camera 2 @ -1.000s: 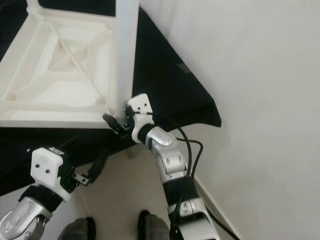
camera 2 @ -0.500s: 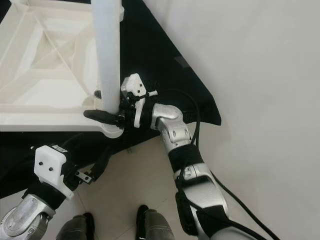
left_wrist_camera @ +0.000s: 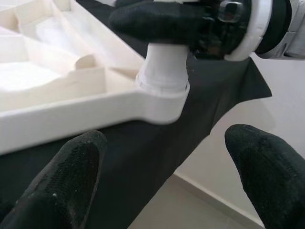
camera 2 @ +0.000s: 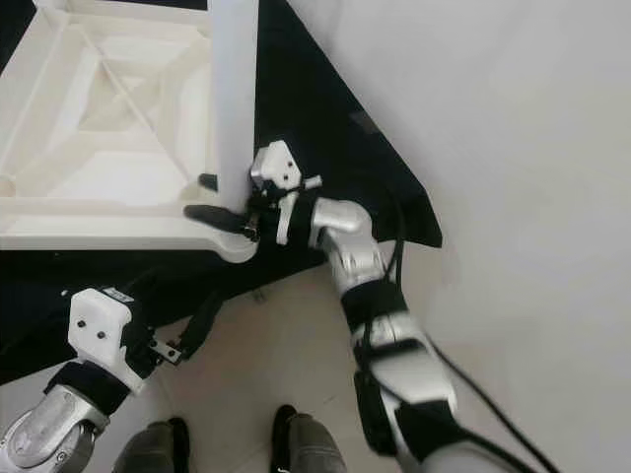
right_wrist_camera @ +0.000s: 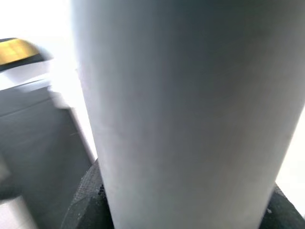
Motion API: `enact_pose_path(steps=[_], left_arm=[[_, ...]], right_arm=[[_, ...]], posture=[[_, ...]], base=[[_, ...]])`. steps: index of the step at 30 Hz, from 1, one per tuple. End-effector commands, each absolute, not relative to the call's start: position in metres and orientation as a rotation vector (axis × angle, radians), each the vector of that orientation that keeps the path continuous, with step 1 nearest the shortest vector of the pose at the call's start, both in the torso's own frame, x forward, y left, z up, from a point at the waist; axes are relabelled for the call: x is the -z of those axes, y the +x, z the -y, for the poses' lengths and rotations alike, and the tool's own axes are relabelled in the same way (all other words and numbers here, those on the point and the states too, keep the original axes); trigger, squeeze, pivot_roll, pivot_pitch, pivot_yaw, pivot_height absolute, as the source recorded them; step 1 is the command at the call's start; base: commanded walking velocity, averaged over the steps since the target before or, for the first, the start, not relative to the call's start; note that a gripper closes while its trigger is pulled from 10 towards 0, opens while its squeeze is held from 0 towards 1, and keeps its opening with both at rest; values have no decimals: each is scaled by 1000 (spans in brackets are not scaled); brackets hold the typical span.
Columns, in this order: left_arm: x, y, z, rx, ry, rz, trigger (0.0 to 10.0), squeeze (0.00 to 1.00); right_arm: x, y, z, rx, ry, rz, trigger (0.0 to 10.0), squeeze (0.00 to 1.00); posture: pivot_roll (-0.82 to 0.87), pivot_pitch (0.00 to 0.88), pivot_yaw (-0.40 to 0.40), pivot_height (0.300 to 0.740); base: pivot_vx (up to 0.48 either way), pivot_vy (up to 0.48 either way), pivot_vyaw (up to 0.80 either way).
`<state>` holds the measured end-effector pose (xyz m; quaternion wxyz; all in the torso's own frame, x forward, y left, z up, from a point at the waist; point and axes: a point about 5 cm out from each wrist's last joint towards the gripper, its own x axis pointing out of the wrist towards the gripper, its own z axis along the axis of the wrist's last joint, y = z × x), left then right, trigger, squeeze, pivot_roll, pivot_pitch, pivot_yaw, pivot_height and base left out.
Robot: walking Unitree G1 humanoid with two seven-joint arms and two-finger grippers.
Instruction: Building children table
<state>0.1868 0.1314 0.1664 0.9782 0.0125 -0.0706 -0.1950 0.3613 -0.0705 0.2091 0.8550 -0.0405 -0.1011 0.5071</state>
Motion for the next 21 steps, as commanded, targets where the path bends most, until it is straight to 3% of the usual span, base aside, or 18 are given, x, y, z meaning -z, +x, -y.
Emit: enact_pose_path(steps=[1, 2, 3, 6, 14, 15, 18, 19, 20, 21], left_arm=[[-162, 183, -130, 413, 16, 108, 10000, 0], [-162, 183, -131, 414, 14, 105, 10000, 0], [-161, 183, -130, 422, 14, 98, 10000, 0], [-159, 182, -127, 448, 8, 87, 10000, 0], [-159, 184, -125, 456, 8, 88, 10000, 0], [-159, 185, -126, 449, 9, 90, 10000, 0], [-159, 185, -128, 442, 11, 92, 10000, 0], [-159, 185, -128, 440, 12, 92, 10000, 0], [-159, 185, -128, 440, 12, 92, 10000, 0], [-160, 186, -129, 440, 14, 93, 10000, 0]], right_arm=[[-182, 366, 91, -771, -27, 101, 0, 0], [-157, 353, 98, -545, 14, 8, 0, 0], [-140, 331, 95, -448, 15, -31, 0, 0], [-136, 316, 86, -420, 21, -27, 0, 0], [-145, 329, 78, -483, 11, 11, 0, 0], [-150, 331, 75, -500, 3, 15, 10000, 0], [-161, 333, 66, -602, 8, 32, 10000, 0], [-169, 333, 61, -711, 52, 42, 10000, 1000], [-169, 333, 61, -711, 52, 42, 10000, 1000], [-180, 334, 60, -837, 92, 71, 10000, 1000]], posture=[[118, 254, -124, 740], [112, 264, -113, 740], [115, 276, -101, 740], [109, 263, -84, 740], [107, 255, -90, 740], [108, 254, -94, 740], [116, 254, -99, 740], [118, 254, -100, 740], [118, 254, -100, 740], [120, 252, -103, 740]], base=[[0, 0, 0], [0, 0, 0], [0, 0, 0], [0, 0, 0], [0, 0, 0], [0, 0, 0], [0, 0, 0], [0, 0, 0], [0, 0, 0], [0, 0, 0]])
